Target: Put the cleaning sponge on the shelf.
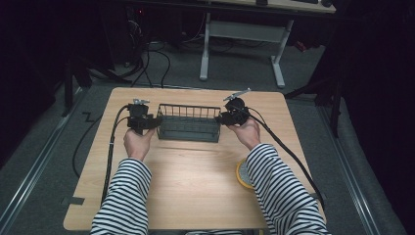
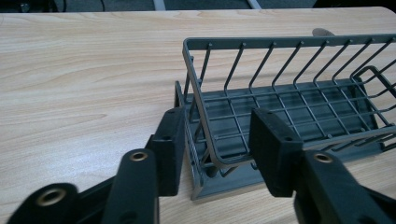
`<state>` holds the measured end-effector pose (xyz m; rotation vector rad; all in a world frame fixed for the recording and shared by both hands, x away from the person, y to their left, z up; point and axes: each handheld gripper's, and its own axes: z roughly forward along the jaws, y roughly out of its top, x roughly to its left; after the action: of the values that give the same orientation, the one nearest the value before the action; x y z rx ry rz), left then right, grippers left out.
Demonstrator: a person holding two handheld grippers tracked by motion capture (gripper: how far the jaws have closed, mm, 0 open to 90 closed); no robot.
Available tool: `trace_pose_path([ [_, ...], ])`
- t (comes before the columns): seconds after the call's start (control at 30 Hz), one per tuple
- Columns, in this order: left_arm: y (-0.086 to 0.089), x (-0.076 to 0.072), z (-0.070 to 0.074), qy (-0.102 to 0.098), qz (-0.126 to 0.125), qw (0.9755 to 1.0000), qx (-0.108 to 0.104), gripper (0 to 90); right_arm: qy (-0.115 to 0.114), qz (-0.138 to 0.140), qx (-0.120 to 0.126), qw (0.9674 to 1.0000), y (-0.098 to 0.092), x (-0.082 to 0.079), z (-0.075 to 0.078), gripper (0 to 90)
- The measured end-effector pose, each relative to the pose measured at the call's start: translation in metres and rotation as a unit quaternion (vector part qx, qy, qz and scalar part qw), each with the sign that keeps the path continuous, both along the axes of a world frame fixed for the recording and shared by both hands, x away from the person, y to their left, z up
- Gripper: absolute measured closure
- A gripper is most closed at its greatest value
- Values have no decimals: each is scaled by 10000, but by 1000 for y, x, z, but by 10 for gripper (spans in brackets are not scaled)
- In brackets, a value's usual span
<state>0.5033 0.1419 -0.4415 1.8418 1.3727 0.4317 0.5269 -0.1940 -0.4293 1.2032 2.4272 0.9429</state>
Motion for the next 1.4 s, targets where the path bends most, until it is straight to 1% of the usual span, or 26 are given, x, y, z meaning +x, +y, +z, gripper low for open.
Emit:
trace_pose_path([
  [0.03, 0, 0, 0, 8, -27, 10000, -32, 611, -9, 31, -48, 10000, 0, 0, 0, 638],
  [0.1, 0, 1, -1, 13, -42, 10000, -47, 625, 0, 40, -61, 10000, 0, 0, 0, 647],
  [0.17, 1, 1, -1, 26, -69, 9999, -77, 672, 59, 91, -43, 9999, -1, -1, 3, 684],
  [0.3, 1, 2, -2, 29, -116, 9999, -112, 718, 42, 161, -83, 9998, -1, -3, 4, 706],
  [0.47, 2, 2, -2, 67, -102, 9999, -86, 762, 95, 186, -72, 9998, -1, -4, 6, 723],
  [0.5, 2, 2, -3, 77, -109, 9999, -36, 784, 87, 211, -87, 9997, -1, -4, 6, 727],
  [0.57, 3, 2, -3, 82, -114, 9999, -9, 800, 103, 214, -84, 9997, -1, -4, 6, 727],
  [0.73, 4, 2, -3, 70, -125, 9999, -24, 816, 131, 187, -61, 9997, -1, -4, 6, 726],
  [1.0, 5, 2, -2, 68, -154, 9999, -29, 827, 143, 210, -93, 9996, -1, -5, 7, 728],
  [1.07, 5, 2, -2, 72, -163, 9998, -36, 829, 167, 172, -95, 9997, -1, -6, 7, 732],
  [1.17, 5, 1, -2, 94, -188, 9998, -45, 830, 156, 215, -103, 9996, -1, -7, 7, 734],
  [1.27, 5, 0, -2, 104, -221, 9997, -38, 832, 156, 284, -160, 9993, -2, -11, 9, 739],
  [1.37, 4, -2, -1, 110, -253, 9996, -24, 834, 178, 319, -160, 9992, -3, -15, 9, 738],
  [1.4, 4, -2, -1, 105, -265, 9996, -13, 834, 166, 377, -155, 9990, -4, -18, 9, 739],
])
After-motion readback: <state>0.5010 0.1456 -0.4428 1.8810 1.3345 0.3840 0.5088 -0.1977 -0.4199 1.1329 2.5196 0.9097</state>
